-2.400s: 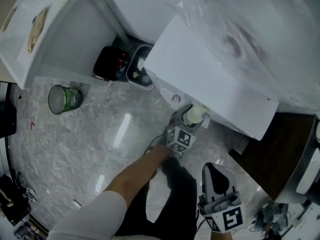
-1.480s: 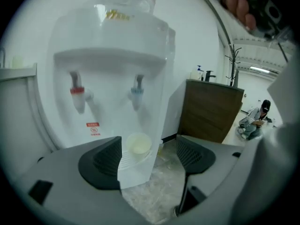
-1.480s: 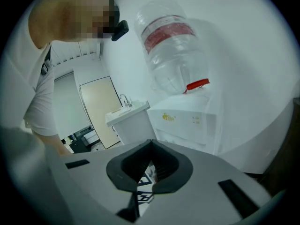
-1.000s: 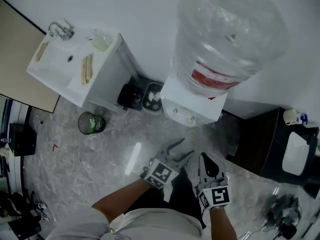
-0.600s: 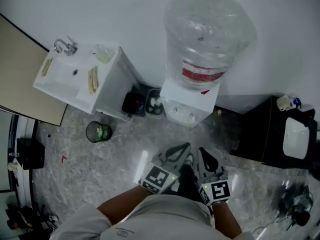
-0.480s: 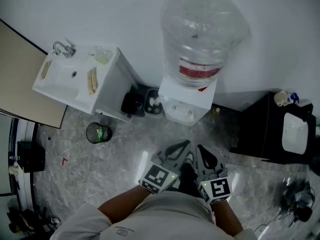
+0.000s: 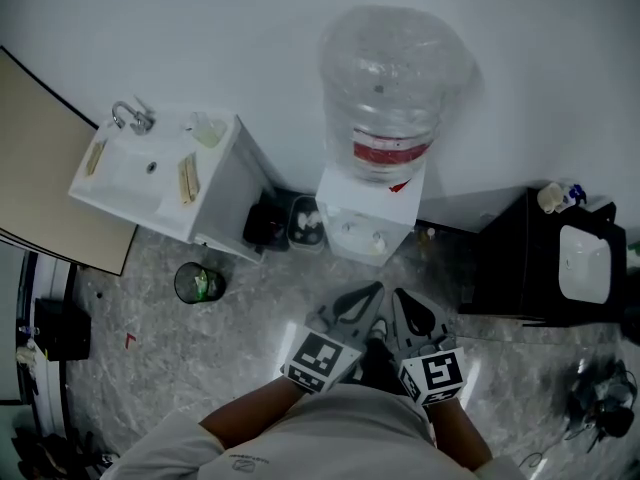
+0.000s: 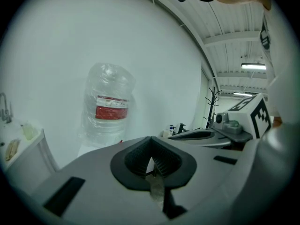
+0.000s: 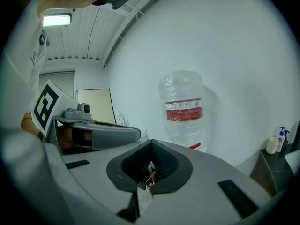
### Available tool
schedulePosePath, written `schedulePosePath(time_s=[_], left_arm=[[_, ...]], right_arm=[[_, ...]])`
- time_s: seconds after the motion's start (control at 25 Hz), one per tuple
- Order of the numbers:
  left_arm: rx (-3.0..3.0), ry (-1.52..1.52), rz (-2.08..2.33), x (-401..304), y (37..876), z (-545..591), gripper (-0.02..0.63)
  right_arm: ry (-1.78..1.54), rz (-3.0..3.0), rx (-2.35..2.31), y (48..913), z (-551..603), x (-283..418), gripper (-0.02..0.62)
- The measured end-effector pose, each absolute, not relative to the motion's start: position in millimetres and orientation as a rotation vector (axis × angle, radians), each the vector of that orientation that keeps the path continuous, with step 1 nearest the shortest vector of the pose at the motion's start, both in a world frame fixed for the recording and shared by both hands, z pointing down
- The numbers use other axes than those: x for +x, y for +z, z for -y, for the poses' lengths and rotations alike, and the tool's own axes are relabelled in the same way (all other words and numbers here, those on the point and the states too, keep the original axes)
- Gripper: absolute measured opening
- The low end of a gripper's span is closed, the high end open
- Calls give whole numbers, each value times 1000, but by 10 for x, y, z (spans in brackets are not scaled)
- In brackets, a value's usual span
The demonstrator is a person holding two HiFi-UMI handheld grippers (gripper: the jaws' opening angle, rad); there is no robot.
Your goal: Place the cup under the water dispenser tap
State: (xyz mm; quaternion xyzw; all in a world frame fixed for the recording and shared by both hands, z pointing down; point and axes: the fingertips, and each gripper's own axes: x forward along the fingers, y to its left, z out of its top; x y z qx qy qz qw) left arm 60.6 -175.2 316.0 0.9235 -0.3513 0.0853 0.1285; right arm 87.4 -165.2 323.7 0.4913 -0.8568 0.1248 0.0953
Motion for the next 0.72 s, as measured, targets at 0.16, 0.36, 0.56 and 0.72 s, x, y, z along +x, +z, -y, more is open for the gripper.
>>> schedulePosePath(time_s=[0.16,0.36,0.56,0.72], left_arm=[[2688,254,1015,628,3163,1722,5],[2683,259,1013,642,3189,1695,5],[2681,266,1019,643,3208,1705,5],[2677,267,1020,637,3216,1708,5]], right_arm=[[360,2539,1459,3212,1651,890,14],[369,2537,1462,3235,1649,902,14],[372,2538,1456,3263,1668,904,14],[376,2535,1453,3272,1675,902,13]])
